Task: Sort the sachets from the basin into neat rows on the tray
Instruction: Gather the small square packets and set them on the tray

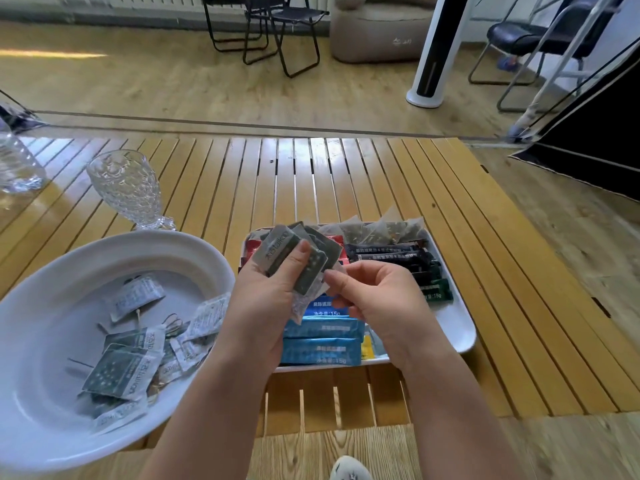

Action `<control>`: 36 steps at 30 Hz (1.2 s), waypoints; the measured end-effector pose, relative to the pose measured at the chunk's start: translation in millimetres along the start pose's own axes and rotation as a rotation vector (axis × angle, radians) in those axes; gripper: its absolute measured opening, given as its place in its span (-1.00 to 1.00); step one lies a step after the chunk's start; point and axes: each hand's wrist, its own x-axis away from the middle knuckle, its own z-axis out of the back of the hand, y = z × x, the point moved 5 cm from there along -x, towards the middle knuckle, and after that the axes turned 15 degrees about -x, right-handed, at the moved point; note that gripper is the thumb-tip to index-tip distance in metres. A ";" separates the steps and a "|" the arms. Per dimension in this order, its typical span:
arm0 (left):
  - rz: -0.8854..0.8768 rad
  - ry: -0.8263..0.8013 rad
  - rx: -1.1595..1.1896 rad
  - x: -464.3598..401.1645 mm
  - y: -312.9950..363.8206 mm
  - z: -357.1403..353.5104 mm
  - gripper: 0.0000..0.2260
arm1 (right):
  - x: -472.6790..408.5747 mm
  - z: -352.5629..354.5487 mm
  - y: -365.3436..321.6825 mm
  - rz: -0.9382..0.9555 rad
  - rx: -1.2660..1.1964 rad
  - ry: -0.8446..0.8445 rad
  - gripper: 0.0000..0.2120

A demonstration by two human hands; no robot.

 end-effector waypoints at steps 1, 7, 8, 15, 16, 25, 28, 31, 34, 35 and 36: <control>0.018 0.002 0.011 0.3 0.2 -0.1 -0.72 | 0.1 1.5 -0.1 -0.006 -0.055 0.003 -0.91; 0.071 0.023 0.045 -0.1 -1.5 1.6 -0.73 | -0.4 9.8 -2.3 0.032 -0.205 0.079 -0.91; 0.074 0.023 0.044 -0.3 -1.7 2.1 -0.72 | -0.8 10.8 -2.8 0.028 -0.226 0.087 -0.89; 0.072 0.079 0.175 -4.9 0.6 9.1 -0.83 | -1.3 25.8 -4.3 0.033 -0.260 0.199 -0.84; 0.065 0.092 0.185 -6.0 1.3 11.0 -0.84 | -1.2 29.1 -4.0 0.034 -0.283 0.219 -0.84; 0.043 0.144 0.207 -10.9 -0.1 22.6 -0.83 | -2.9 55.9 -3.9 0.008 -0.214 0.304 -0.78; 0.041 0.150 0.204 -11.0 0.4 23.0 -0.85 | 1.3 65.5 -9.7 0.016 -0.088 0.307 -0.86; 0.038 0.160 0.196 -11.3 0.0 24.2 -0.84 | 7.5 75.1 -10.6 -0.020 0.038 0.288 -0.95; 0.040 0.167 0.189 -11.9 -0.9 25.1 -0.83 | 9.7 80.9 -4.2 -0.100 0.313 0.249 -0.94; 0.040 0.168 0.190 -12.0 -0.7 24.9 -0.82 | 9.2 81.7 -0.8 -0.126 0.397 0.243 -0.94; 0.040 0.169 0.189 -11.9 -0.6 24.8 -0.79 | 7.8 82.6 2.6 -0.145 0.464 0.245 -0.92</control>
